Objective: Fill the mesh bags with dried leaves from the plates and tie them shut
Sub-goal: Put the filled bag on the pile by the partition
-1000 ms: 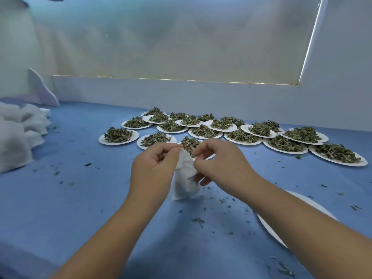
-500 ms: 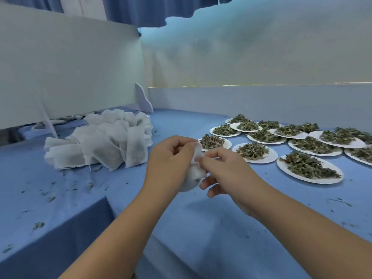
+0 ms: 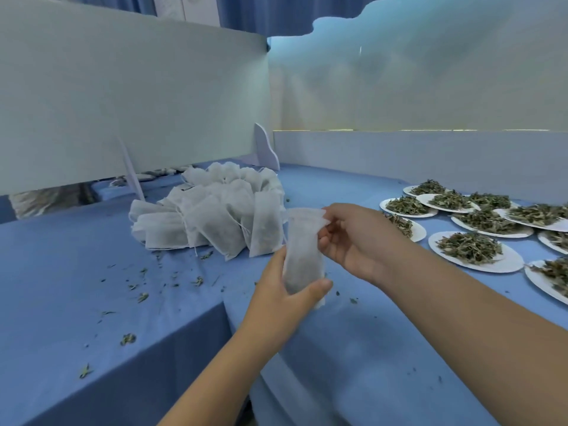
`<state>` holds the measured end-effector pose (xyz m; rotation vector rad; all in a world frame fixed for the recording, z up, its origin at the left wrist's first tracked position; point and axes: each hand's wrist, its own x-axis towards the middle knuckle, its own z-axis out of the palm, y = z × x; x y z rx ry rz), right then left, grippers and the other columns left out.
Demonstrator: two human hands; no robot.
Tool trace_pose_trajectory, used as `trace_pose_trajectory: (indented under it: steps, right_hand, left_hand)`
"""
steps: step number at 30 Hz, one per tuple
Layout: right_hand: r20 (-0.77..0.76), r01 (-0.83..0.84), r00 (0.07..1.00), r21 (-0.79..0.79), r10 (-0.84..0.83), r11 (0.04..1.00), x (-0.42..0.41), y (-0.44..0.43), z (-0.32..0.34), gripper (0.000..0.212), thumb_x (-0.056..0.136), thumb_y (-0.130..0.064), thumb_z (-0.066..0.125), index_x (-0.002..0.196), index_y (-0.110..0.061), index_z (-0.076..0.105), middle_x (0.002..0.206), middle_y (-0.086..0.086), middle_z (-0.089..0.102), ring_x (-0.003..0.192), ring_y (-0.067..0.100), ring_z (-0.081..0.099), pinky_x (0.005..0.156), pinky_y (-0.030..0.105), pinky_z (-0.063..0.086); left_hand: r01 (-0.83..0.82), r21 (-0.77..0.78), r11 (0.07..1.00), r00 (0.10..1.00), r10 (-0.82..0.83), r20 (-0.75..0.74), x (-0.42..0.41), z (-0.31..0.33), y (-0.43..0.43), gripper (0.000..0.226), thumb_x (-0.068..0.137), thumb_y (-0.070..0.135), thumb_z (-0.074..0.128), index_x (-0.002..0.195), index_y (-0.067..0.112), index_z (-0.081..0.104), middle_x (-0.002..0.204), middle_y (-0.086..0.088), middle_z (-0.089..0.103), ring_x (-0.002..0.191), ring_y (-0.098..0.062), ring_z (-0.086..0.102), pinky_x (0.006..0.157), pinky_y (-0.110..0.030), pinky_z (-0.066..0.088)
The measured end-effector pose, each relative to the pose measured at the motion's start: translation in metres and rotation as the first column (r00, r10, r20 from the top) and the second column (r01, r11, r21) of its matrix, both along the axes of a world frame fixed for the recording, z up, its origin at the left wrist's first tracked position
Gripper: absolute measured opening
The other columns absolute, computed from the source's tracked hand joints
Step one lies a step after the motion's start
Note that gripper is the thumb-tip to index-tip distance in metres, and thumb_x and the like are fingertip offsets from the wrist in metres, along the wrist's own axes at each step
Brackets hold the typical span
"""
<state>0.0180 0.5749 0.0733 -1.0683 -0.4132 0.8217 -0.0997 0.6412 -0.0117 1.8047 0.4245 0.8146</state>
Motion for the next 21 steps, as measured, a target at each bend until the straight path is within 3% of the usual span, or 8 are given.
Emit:
trace_pose_trajectory:
  steps: [3,6,9,11,14,16,19,21]
  right_hand:
    - [-0.029,0.026,0.999,0.066,-0.024,0.997,-0.003,0.013,-0.005,0.014,0.088,0.0,0.055,0.074,-0.002,0.054,0.055,0.007,0.049,0.041,0.015,0.053,0.042,0.021,0.045]
    - [0.007,0.052,0.999,-0.006,-0.052,0.999,0.002,0.011,-0.023,0.011,0.092,-0.018,0.06,0.091,-0.007,0.057,0.065,0.006,0.056,0.044,0.014,0.056,0.043,0.023,0.046]
    - [0.078,0.087,0.994,-0.198,-0.073,0.976,0.012,-0.002,-0.053,0.018,0.094,-0.026,0.058,0.101,-0.01,0.056,0.072,0.006,0.054,0.046,0.015,0.049,0.042,0.024,0.042]
    - [0.107,0.114,0.99,-0.247,-0.089,0.962,0.016,-0.011,-0.072,0.02,0.094,-0.025,0.057,0.103,-0.008,0.057,0.07,0.006,0.053,0.048,0.016,0.046,0.043,0.025,0.04]
    - [0.062,0.161,0.986,-0.167,-0.153,0.973,0.019,-0.02,-0.09,0.017,0.096,-0.02,0.054,0.096,-0.005,0.06,0.059,0.003,0.053,0.048,0.013,0.046,0.044,0.023,0.041]
    - [0.018,0.194,0.981,-0.092,-0.193,0.977,0.02,-0.024,-0.096,0.018,0.097,-0.021,0.052,0.091,-0.006,0.06,0.054,0.001,0.053,0.046,0.01,0.046,0.043,0.022,0.039]
    - [0.125,0.198,0.975,-0.095,-0.186,0.976,0.02,-0.023,-0.102,0.023,0.098,-0.024,0.05,0.088,-0.006,0.061,0.054,0.0,0.053,0.046,0.011,0.045,0.044,0.024,0.037]
    - [0.193,0.186,0.967,-0.106,-0.164,0.977,0.02,-0.022,-0.104,0.025,0.099,-0.025,0.05,0.088,-0.006,0.061,0.055,-0.001,0.054,0.045,0.011,0.045,0.044,0.024,0.037]
  left_hand:
    - [-0.113,-0.015,0.994,0.993,0.113,0.034,0.005,-0.006,0.014,0.023,0.077,0.043,0.067,0.098,0.051,0.061,0.095,0.025,0.069,0.087,0.007,0.064,0.072,-0.018,0.05]
    - [-0.244,0.0,0.97,0.97,0.244,-0.002,0.01,-0.007,0.041,0.012,0.082,0.043,0.067,0.092,0.047,0.061,0.088,0.027,0.068,0.083,0.01,0.062,0.068,-0.018,0.047]
    - [-0.343,0.025,0.939,0.939,0.343,-0.014,0.018,-0.004,0.078,0.021,0.081,0.039,0.07,0.097,0.042,0.056,0.093,0.024,0.064,0.088,0.006,0.058,0.072,-0.022,0.046]
    - [-0.405,0.057,0.912,0.913,0.407,-0.031,0.024,-0.002,0.102,0.031,0.08,0.036,0.071,0.102,0.035,0.05,0.092,0.022,0.059,0.084,0.005,0.054,0.065,-0.019,0.041]
    - [-0.49,0.168,0.855,0.858,0.507,-0.08,0.038,0.0,0.136,0.027,0.082,0.03,0.071,0.098,0.024,0.051,0.082,0.016,0.054,0.075,-0.007,0.052,0.059,-0.021,0.034]
    - [-0.517,0.267,0.813,0.816,0.563,-0.135,0.046,-0.003,0.154,0.022,0.084,0.027,0.069,0.093,0.015,0.053,0.08,0.004,0.054,0.079,-0.019,0.052,0.063,-0.027,0.034]
    - [-0.544,0.383,0.747,0.749,0.638,-0.179,0.054,-0.009,0.169,0.023,0.087,0.021,0.066,0.093,0.003,0.053,0.09,-0.012,0.056,0.087,-0.031,0.055,0.068,-0.035,0.039]
    - [-0.582,0.417,0.698,0.703,0.689,-0.173,0.057,-0.01,0.172,0.034,0.086,0.022,0.068,0.106,0.0,0.052,0.105,-0.018,0.056,0.094,-0.035,0.055,0.074,-0.042,0.046]
